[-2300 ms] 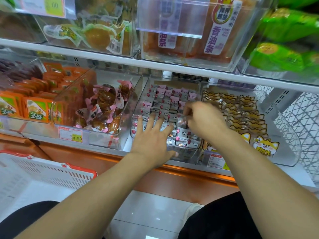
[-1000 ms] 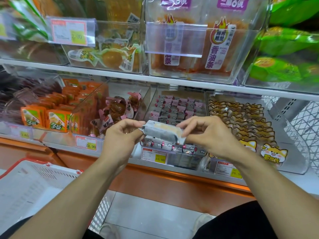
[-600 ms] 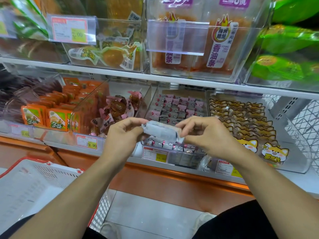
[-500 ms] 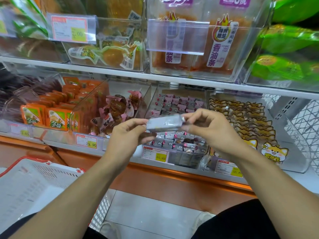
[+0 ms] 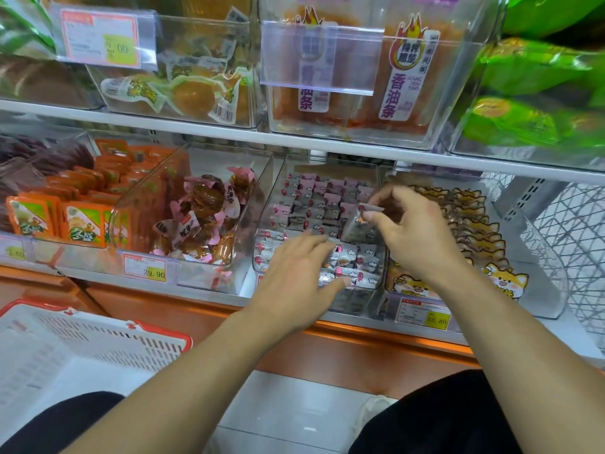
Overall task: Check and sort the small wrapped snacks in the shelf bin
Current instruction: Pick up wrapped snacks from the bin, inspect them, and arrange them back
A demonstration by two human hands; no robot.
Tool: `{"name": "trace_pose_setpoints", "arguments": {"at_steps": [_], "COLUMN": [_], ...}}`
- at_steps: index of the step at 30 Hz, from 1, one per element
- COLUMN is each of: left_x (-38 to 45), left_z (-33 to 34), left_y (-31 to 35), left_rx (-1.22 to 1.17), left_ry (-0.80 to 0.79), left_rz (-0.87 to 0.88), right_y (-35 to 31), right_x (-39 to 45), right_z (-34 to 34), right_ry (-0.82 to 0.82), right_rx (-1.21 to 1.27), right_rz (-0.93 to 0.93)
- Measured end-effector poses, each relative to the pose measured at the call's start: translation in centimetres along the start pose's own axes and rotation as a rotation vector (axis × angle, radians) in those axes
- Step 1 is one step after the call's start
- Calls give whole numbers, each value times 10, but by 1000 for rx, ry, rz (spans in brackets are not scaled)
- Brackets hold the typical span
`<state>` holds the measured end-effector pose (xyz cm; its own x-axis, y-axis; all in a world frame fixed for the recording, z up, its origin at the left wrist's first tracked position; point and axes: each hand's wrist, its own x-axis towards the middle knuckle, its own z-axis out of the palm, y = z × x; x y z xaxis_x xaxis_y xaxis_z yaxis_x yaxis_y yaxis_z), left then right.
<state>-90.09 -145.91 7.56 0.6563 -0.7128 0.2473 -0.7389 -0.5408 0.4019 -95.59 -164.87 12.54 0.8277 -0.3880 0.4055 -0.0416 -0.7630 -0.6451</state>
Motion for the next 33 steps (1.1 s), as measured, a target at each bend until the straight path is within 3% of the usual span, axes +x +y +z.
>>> {"name": "trace_pose_setpoints", "arguments": {"at_steps": [6,12,19,22,25,30,33], "left_x": [14,17,19,20,20,19,19], "left_z": [13,21,29,31,32,30,18], "left_y": [1,4,1,0,1,1,2], "left_rx": [163,156,295,294,313,294,121], "left_ry": [-91,-92,-169,-177,-201,-202,-109], "left_rz": [-43,-40,-47,-65,-75,-80,-93], "right_y": [-2,-5,-13,-13,-12,-6,-13], "right_x": [-2,7,10,8,9,4,1], "right_z": [-1,22,21,26,24,13,2], "right_ry": [-150,-492,-334,-372,-299,64,214], "right_rx": [-87,-692,-968,-891,-758,-289,58], "right_rz": [-64,-99,-54,-4,13,19,65]}}
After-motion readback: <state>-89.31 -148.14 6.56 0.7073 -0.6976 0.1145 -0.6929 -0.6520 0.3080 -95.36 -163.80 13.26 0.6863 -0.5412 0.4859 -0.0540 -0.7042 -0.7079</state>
